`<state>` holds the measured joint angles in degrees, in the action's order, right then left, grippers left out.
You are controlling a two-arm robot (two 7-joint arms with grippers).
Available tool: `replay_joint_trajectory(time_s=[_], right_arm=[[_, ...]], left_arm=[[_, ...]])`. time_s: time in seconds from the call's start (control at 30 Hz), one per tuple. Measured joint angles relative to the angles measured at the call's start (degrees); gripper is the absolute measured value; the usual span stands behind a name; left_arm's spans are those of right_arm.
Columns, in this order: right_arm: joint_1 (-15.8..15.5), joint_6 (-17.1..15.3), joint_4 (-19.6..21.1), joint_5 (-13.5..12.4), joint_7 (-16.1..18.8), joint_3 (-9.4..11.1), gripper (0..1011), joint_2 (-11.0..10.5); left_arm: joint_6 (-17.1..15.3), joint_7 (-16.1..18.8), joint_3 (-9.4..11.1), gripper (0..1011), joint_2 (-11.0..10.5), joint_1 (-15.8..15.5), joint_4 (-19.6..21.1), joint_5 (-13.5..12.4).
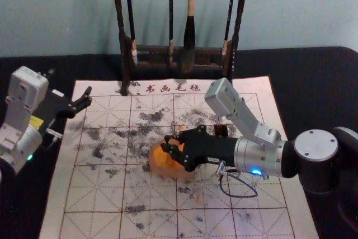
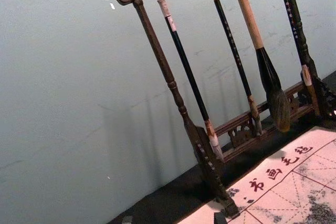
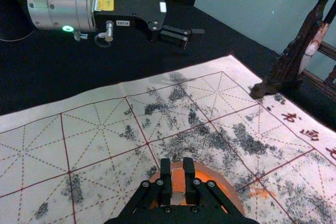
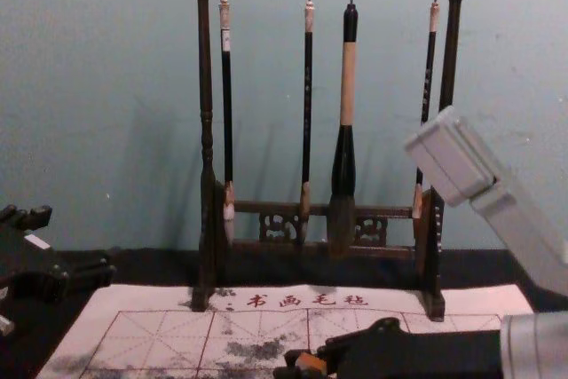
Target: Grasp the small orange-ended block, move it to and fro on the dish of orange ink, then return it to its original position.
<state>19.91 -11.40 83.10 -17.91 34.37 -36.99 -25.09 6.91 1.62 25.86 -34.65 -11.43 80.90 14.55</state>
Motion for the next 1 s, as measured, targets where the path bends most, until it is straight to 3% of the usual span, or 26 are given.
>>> replay_joint_trajectory(time_s=[0.47, 1.0], right_arm=[[2.1, 0.11, -3.27, 0.45, -0.32, -1.02, 134, 2.25], [3.71, 0.49, -6.39, 1.8, -2.66, 0.15, 134, 4.22]], left_arm=[[0.0, 0.0, 0.0, 1001, 0.0, 0.0, 0.0, 0.0], [0.0, 0.0, 0.0, 1002, 0.0, 0.0, 0.0, 0.0]])
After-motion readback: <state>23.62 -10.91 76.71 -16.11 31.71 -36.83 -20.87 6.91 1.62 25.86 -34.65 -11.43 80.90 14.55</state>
